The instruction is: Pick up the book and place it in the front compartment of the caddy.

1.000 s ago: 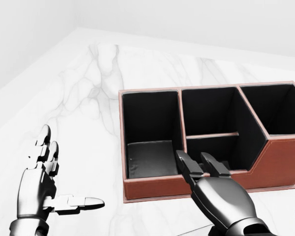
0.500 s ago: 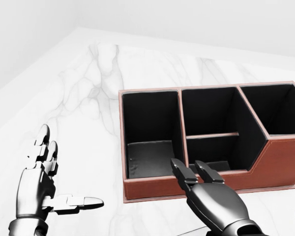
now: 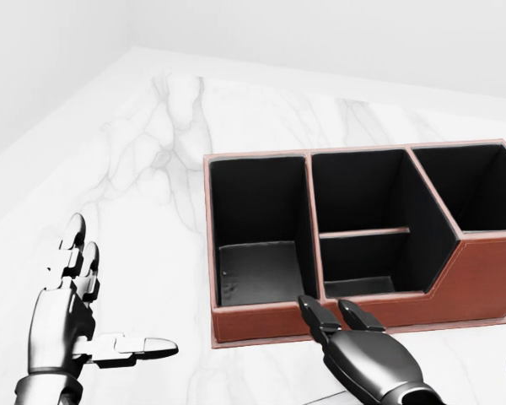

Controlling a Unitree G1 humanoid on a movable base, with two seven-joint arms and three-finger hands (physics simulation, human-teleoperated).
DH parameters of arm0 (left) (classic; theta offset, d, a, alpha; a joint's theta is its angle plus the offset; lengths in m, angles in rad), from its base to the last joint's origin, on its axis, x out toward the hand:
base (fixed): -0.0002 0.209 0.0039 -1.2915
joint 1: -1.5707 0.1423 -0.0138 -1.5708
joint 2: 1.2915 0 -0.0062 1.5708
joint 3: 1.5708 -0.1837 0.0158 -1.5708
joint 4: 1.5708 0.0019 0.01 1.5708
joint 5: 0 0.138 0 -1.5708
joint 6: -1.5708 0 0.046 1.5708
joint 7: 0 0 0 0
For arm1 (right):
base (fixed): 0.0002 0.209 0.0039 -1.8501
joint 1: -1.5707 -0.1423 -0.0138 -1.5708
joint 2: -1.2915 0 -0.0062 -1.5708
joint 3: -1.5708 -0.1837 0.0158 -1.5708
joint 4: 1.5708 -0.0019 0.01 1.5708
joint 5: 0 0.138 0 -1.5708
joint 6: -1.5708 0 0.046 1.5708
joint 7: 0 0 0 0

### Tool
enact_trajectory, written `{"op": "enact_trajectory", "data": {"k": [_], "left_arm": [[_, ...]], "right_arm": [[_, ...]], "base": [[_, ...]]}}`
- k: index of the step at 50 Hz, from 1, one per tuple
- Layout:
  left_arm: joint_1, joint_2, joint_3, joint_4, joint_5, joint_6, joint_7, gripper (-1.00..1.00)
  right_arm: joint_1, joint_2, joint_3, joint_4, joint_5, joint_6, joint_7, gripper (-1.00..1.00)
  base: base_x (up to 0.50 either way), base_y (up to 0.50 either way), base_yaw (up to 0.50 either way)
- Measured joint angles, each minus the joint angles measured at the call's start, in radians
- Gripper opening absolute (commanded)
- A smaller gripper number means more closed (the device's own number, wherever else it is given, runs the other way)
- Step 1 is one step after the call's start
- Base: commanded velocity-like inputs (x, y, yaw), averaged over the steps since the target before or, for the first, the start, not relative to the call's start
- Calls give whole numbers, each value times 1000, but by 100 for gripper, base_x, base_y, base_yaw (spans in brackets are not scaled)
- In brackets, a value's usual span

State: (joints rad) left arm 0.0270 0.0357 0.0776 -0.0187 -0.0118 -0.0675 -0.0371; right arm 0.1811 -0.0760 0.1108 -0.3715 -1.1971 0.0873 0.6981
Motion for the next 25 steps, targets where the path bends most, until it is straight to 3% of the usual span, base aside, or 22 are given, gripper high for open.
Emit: {"op": "enact_trajectory", "data": {"k": [2, 3, 4, 25], "left_arm": [[0, 0, 0, 1, 0, 0, 0, 100], [0, 0, 0, 1, 0, -1, 0, 100], [0, 0, 0, 1, 0, -1, 0, 100], [5, -2, -5, -4, 3, 0, -1, 100]], "right_arm": [[-1, -1, -1, 12, 0, 0, 0, 100], [-2, -2, -2, 18, 0, 0, 0, -45], [-4, -2, -3, 25, 0, 0, 0, -100], [-24, -7, 3, 92, 9, 0, 0, -100]], "base": [[0, 0, 0], [0, 0, 0], [0, 0, 0], [0, 0, 0]]}}
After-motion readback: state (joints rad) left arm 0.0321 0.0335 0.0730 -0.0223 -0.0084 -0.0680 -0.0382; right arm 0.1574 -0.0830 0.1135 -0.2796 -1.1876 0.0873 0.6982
